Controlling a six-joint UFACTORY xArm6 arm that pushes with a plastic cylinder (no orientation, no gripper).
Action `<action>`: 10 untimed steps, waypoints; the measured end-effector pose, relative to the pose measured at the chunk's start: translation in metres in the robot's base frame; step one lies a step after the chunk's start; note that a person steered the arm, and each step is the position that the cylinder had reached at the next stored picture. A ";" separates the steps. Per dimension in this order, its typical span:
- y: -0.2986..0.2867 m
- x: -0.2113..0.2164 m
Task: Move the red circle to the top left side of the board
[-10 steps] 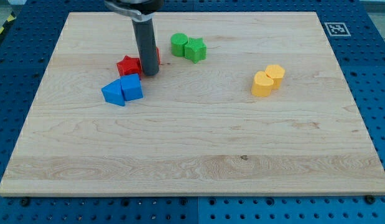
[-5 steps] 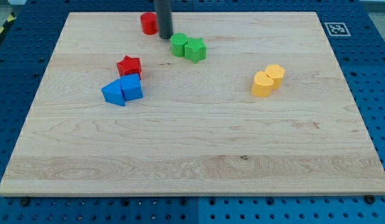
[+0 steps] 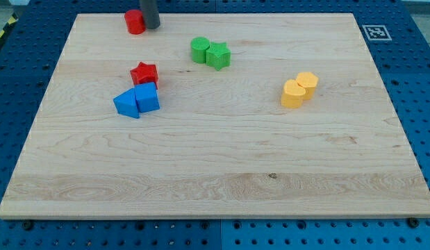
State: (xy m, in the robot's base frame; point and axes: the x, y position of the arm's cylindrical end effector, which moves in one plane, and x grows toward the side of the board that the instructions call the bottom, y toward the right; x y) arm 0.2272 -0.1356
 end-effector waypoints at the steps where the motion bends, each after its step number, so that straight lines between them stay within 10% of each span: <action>1: 0.007 0.010; 10: -0.056 -0.002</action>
